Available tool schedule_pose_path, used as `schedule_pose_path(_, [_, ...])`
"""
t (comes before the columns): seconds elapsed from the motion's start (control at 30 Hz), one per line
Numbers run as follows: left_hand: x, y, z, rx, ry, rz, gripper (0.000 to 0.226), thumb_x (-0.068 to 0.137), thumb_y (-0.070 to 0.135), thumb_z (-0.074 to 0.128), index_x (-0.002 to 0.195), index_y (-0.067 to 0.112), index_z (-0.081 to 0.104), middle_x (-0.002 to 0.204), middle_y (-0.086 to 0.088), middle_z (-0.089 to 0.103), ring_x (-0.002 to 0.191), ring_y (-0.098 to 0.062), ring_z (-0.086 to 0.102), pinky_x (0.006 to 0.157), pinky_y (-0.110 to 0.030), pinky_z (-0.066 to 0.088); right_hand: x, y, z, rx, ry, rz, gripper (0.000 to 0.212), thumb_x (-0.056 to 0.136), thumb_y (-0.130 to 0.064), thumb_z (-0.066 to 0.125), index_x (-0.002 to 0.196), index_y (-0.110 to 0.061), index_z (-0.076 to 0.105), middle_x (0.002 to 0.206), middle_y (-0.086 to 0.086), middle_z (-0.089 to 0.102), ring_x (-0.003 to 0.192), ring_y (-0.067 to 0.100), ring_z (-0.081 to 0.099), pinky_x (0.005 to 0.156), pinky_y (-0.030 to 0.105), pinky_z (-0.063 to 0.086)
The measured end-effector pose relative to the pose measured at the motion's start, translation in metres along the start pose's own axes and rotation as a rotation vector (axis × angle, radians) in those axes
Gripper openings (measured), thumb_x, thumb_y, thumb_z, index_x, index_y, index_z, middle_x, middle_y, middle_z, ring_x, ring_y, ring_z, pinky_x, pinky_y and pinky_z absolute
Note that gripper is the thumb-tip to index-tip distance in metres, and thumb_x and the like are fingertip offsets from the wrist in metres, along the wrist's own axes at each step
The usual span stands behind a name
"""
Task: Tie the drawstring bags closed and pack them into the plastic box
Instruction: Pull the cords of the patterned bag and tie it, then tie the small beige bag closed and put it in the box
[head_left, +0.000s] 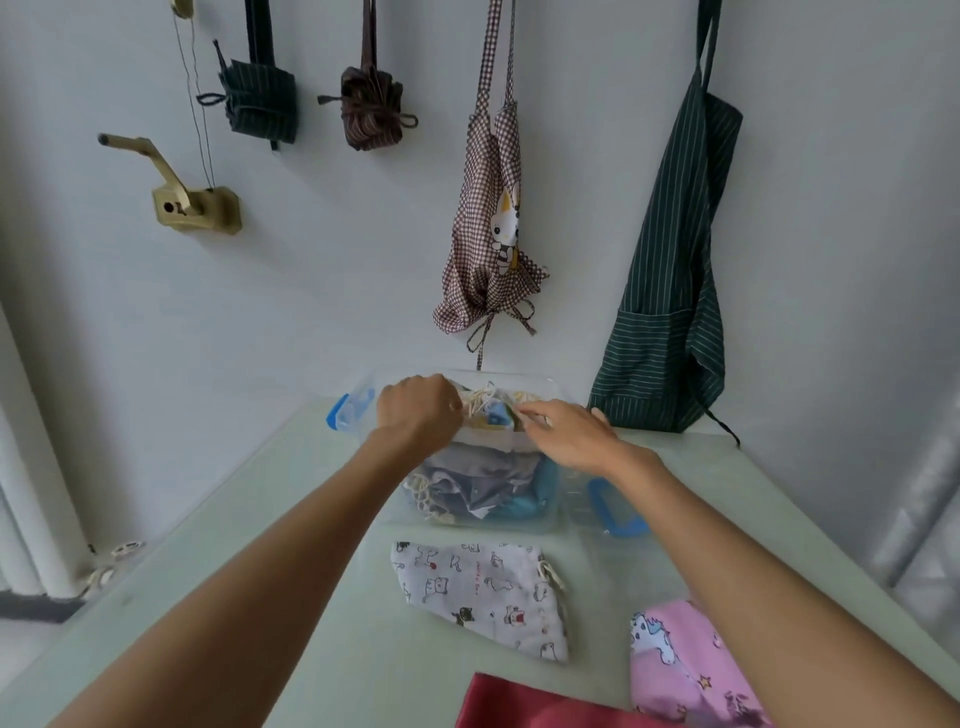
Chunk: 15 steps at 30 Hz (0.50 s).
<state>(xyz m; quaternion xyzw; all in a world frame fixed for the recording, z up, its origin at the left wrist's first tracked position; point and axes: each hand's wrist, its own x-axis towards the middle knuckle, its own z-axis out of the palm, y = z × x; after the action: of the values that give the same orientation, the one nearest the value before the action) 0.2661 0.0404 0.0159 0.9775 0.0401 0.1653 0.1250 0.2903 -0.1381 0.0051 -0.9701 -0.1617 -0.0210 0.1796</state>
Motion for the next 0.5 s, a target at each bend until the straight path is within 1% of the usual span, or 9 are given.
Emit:
schedule_pose_path(0.07, [-0.027, 0.005, -0.007, -0.094, 0.164, 0.035, 0.024, 0.090, 0.023, 0.055, 0.109, 0.029, 0.068, 0.111, -0.005, 0.069, 0.102, -0.025, 0.061, 0.083, -0.033, 0.045, -0.030, -0.002, 0.001, -0.009, 0.141, -0.055, 0.039, 0.099, -0.030, 0.038, 0.137, -0.031, 0.045, 0.144, -0.004, 0.043, 0.135, 0.020, 0.035, 0.115, 0.047, 0.011])
schedule_pose_path(0.1, [-0.042, 0.007, -0.008, -0.158, 0.216, 0.040, 0.024, 0.089, 0.022, 0.055, 0.108, 0.029, 0.069, 0.111, -0.004, 0.069, 0.101, -0.025, 0.061, 0.081, -0.033, 0.046, -0.046, -0.002, 0.004, -0.005, 0.193, -0.089, 0.037, 0.098, -0.028, 0.041, 0.134, -0.030, 0.048, 0.142, -0.006, 0.044, 0.134, 0.016, 0.035, 0.116, 0.046, 0.012])
schedule_pose_path(0.17, [-0.071, 0.010, -0.006, -0.275, 0.225, 0.030, 0.025, 0.087, 0.021, 0.056, 0.104, 0.032, 0.071, 0.111, 0.000, 0.069, 0.100, -0.023, 0.062, 0.075, -0.030, 0.046, -0.077, -0.001, 0.014, 0.032, 0.240, -0.137, 0.032, 0.095, -0.025, 0.047, 0.126, -0.028, 0.056, 0.138, -0.007, 0.048, 0.130, 0.014, 0.037, 0.113, 0.038, 0.020])
schedule_pose_path(0.23, [-0.097, 0.008, 0.006, -0.338, 0.120, 0.023, 0.023, 0.086, 0.022, 0.057, 0.100, 0.034, 0.071, 0.109, 0.007, 0.070, 0.100, -0.019, 0.064, 0.073, -0.027, 0.046, -0.103, 0.002, 0.029, 0.055, 0.240, -0.126, 0.029, 0.094, -0.023, 0.050, 0.120, -0.026, 0.061, 0.136, -0.006, 0.049, 0.128, 0.014, 0.039, 0.107, 0.030, 0.026])
schedule_pose_path(0.3, [-0.116, 0.002, 0.023, -0.328, -0.028, 0.037, 0.022, 0.087, 0.025, 0.056, 0.100, 0.036, 0.070, 0.112, 0.010, 0.069, 0.103, -0.015, 0.064, 0.077, -0.027, 0.046, -0.122, 0.006, 0.041, 0.045, 0.279, -0.075, 0.028, 0.093, -0.021, 0.051, 0.117, -0.025, 0.063, 0.134, -0.005, 0.050, 0.126, 0.014, 0.040, 0.101, 0.026, 0.032])
schedule_pose_path(0.37, [-0.127, -0.006, 0.041, -0.285, -0.173, 0.038, 0.023, 0.088, 0.030, 0.057, 0.106, 0.040, 0.067, 0.119, 0.010, 0.065, 0.110, -0.015, 0.060, 0.085, -0.028, 0.046, -0.132, 0.011, 0.052, 0.117, 0.294, 0.031, 0.027, 0.092, -0.020, 0.051, 0.114, -0.024, 0.065, 0.127, -0.004, 0.054, 0.121, 0.015, 0.044, 0.089, 0.025, 0.037])
schedule_pose_path(0.4, [-0.131, -0.009, 0.049, -0.270, -0.240, 0.026, 0.026, 0.089, 0.034, 0.058, 0.112, 0.040, 0.064, 0.123, 0.008, 0.063, 0.115, -0.017, 0.058, 0.089, -0.030, 0.046, -0.134, 0.013, 0.057, 0.159, 0.270, 0.091, 0.026, 0.092, -0.021, 0.051, 0.115, -0.023, 0.065, 0.126, -0.003, 0.056, 0.120, 0.016, 0.046, 0.087, 0.026, 0.039])
schedule_pose_path(0.47, [-0.137, -0.014, 0.062, -0.250, -0.326, 0.002, 0.036, 0.088, 0.039, 0.058, 0.124, 0.039, 0.057, 0.130, 0.004, 0.059, 0.122, -0.021, 0.052, 0.096, -0.033, 0.043, -0.133, 0.017, 0.068, 0.170, 0.183, 0.182, 0.032, 0.093, -0.028, 0.051, 0.121, -0.017, 0.061, 0.131, 0.003, 0.054, 0.125, 0.021, 0.045, 0.093, 0.032, 0.042])
schedule_pose_path(0.5, [-0.139, -0.015, 0.067, -0.225, -0.335, 0.009, 0.040, 0.087, 0.039, 0.059, 0.127, 0.038, 0.055, 0.132, 0.004, 0.057, 0.124, -0.022, 0.049, 0.099, -0.033, 0.041, -0.134, 0.019, 0.072, 0.136, 0.136, 0.215, 0.038, 0.094, -0.033, 0.049, 0.127, -0.015, 0.057, 0.134, 0.007, 0.051, 0.128, 0.024, 0.042, 0.097, 0.035, 0.041])
